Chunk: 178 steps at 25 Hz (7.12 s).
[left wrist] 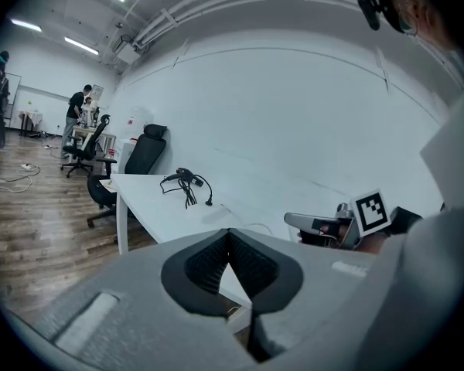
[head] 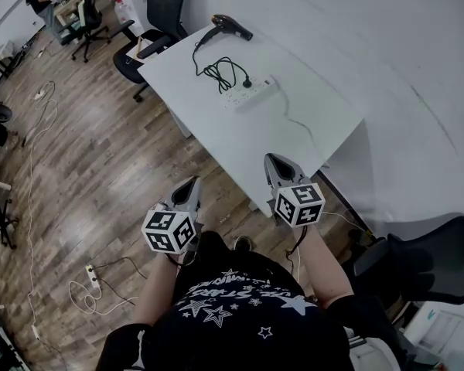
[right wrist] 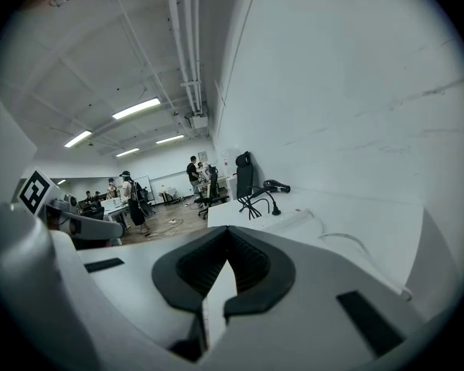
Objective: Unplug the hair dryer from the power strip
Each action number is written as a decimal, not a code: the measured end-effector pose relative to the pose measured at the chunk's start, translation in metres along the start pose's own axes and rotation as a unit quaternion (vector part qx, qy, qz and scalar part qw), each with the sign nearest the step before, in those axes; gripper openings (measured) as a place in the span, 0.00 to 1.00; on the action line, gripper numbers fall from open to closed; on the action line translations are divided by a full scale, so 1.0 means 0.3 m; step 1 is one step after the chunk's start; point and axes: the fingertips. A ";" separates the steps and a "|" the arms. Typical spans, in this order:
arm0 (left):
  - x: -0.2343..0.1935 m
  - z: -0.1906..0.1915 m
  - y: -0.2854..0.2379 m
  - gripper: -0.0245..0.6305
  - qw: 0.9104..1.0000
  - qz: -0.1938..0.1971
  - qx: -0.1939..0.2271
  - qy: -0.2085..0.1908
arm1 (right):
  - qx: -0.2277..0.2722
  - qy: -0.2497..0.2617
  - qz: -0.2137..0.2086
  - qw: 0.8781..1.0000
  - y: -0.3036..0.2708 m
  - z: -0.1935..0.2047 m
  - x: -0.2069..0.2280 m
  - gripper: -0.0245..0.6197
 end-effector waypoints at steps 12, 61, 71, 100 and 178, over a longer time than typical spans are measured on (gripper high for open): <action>-0.066 -0.060 -0.243 0.05 0.998 0.057 -0.023 -0.014 | -0.018 -0.004 0.062 0.998 -0.079 0.008 0.131 0.05; -0.378 -0.083 -1.280 0.05 0.926 0.204 -0.286 -0.139 | -0.127 -0.033 0.181 0.975 -0.853 -0.011 0.503 0.05; -0.399 -0.051 -1.319 0.05 0.912 0.196 -0.322 -0.160 | -0.149 -0.029 0.163 0.975 -0.931 0.017 0.539 0.05; -0.400 -0.040 -1.322 0.05 0.899 0.195 -0.352 -0.172 | -0.182 0.041 0.100 0.977 -1.168 0.029 0.540 0.28; -0.396 -0.037 -1.320 0.05 0.903 0.180 -0.351 -0.171 | -0.197 0.073 0.081 0.974 -1.159 0.011 0.552 0.14</action>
Point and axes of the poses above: the fingertips, and each gripper's own axes: y backward along the fingers, x to its right, z out of its underside, and after that the axes turned 4 degrees about y, right-handed
